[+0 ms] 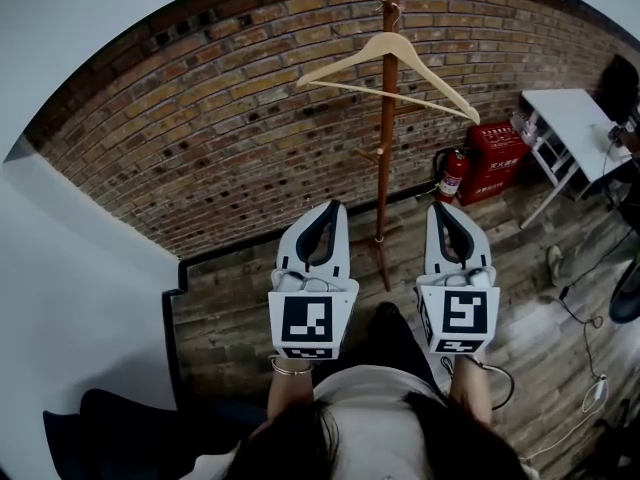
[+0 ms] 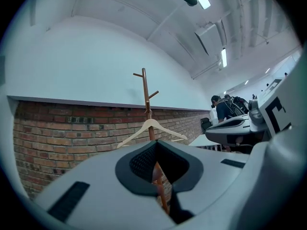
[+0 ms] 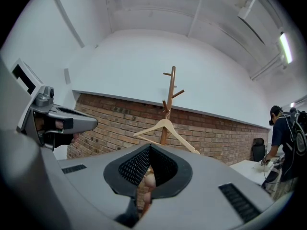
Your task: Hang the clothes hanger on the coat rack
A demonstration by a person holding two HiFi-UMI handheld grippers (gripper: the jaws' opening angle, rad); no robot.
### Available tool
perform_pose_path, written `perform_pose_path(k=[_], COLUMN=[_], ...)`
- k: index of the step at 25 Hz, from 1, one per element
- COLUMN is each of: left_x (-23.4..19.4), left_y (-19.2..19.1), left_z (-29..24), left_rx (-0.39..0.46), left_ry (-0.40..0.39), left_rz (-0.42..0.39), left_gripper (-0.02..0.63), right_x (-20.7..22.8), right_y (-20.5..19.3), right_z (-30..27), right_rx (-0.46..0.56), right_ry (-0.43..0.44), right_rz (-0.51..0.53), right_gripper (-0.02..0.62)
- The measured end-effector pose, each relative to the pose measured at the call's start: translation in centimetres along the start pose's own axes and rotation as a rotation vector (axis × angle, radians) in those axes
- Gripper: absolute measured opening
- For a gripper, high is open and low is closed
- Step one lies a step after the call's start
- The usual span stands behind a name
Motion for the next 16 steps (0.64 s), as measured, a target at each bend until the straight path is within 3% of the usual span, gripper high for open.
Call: perform_pose_path(k=[2, 6, 16], left_x=[0.1, 0.2, 0.1], left_y=[0.2, -0.2, -0.9], left_z=[-0.1, -0.7, -1.8], left_rx=[-0.015, -0.006, -0.033], left_ry=[0.011, -0.016, -0.029], left_rz=[0.031, -0.001, 0.031], left_gripper=[0.011, 0.011, 0.011], right_x=[0.1, 0.2, 0.5], right_y=[0.0, -0.2, -0.4], right_z=[-0.1, -0.3, -1.1], right_rx=[0.004, 0.004, -0.004], right_ry=[-0.002, 0.003, 0.006], right_rz=[0.001, 0.001, 0.009], right_gripper=[0.037, 0.037, 0.037])
Point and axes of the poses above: the fingertips, and each gripper's own axes: z backward along the fingers, x to its right, y out of its top, the point moved 7 cm from there along z, backward along the fingers, and after that the axes turned 7 degrees about z, right-handed, at the moved point
